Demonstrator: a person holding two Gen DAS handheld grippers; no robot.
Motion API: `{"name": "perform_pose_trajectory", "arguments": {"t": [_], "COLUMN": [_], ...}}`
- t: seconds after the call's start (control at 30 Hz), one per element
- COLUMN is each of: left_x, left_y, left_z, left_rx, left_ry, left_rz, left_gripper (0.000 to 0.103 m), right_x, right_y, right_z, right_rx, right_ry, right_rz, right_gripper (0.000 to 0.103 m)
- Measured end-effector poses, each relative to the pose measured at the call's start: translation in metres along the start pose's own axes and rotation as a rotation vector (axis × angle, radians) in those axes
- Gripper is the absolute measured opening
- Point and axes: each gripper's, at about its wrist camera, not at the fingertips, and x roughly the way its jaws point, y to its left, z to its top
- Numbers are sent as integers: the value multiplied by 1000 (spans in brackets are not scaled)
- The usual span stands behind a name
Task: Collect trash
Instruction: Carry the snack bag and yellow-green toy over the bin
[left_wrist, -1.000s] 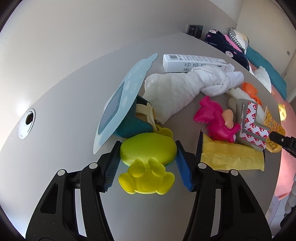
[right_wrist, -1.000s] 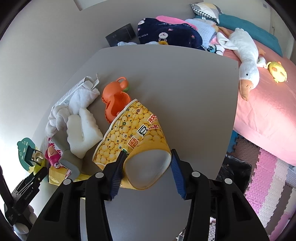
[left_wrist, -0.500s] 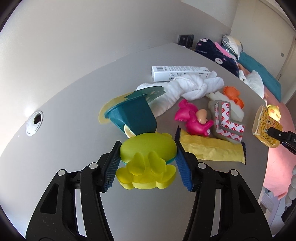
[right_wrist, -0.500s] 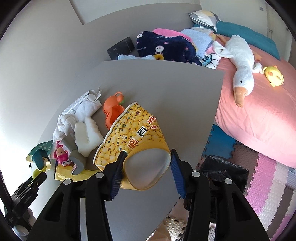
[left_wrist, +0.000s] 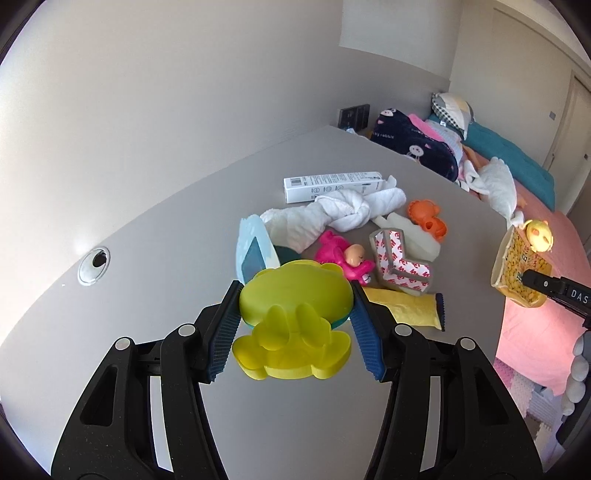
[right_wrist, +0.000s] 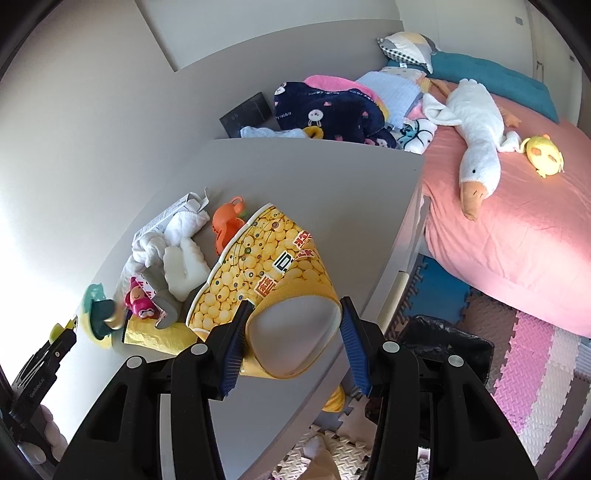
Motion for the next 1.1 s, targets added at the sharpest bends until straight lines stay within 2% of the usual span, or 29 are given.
{"name": "perform_pose_trajectory", "arguments": {"t": [0.4,1.1], "left_x": [-18,-19], "left_y": [-49,-200], "left_z": [-12,-31], "left_rx": [60,274], "left_ry": [-3,33], "left_rz": [-48,-275], "left_gripper": [56,56], "right_x": [-32,-99], "right_y": [-40,-147], "right_z": [-13,-41], "right_rx": [38,162], "right_ry": [-26,-96], "right_rz": [-8,-124], "right_gripper": [50,50]}}
